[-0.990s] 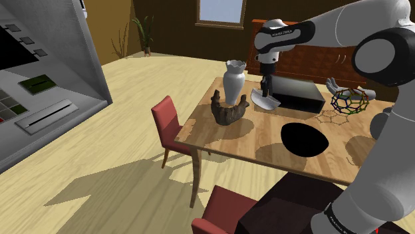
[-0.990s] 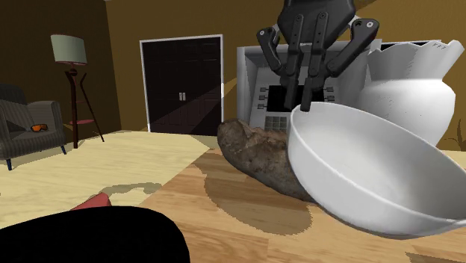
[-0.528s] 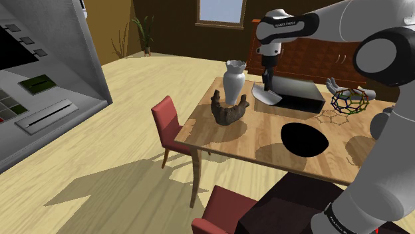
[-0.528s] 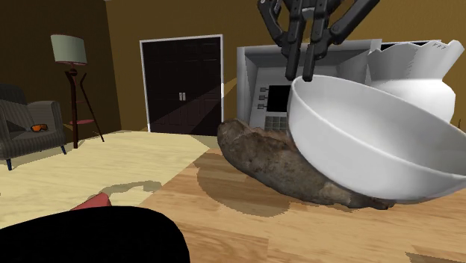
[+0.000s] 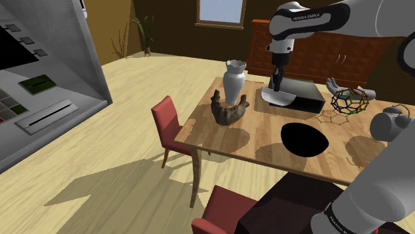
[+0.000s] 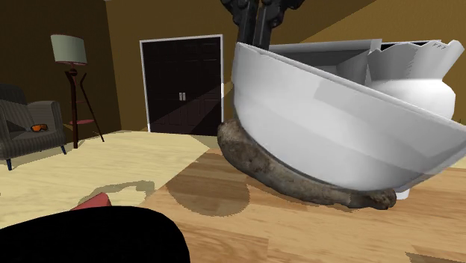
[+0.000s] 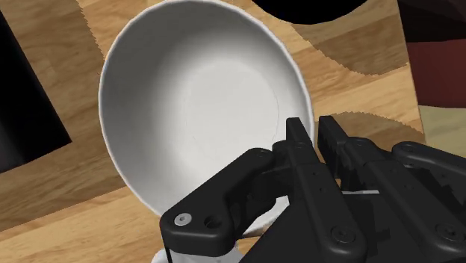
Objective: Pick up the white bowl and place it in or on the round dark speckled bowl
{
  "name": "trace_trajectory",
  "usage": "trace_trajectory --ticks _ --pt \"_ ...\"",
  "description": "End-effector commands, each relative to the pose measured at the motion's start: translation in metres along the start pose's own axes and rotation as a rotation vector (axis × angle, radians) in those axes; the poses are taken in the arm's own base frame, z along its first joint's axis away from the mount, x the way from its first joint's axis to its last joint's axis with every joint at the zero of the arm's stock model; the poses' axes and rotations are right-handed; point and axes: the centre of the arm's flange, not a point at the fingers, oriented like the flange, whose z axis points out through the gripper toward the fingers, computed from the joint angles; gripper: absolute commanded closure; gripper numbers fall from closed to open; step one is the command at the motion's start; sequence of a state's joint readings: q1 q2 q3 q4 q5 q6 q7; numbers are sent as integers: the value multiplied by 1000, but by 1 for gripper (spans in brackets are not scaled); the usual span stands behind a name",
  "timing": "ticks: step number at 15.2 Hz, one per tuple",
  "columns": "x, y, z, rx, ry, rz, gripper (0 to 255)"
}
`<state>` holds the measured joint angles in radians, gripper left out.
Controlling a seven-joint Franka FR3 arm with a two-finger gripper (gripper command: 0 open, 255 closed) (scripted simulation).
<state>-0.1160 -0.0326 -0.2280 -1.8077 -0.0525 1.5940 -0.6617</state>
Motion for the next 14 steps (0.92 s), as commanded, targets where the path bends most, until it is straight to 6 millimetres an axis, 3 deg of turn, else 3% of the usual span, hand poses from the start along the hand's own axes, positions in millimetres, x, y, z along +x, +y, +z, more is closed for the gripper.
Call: trace_trajectory --ticks 1,14 --pt "-21 -17 1 0 0 0 255" --pt "-160 -117 3 0 0 0 255"
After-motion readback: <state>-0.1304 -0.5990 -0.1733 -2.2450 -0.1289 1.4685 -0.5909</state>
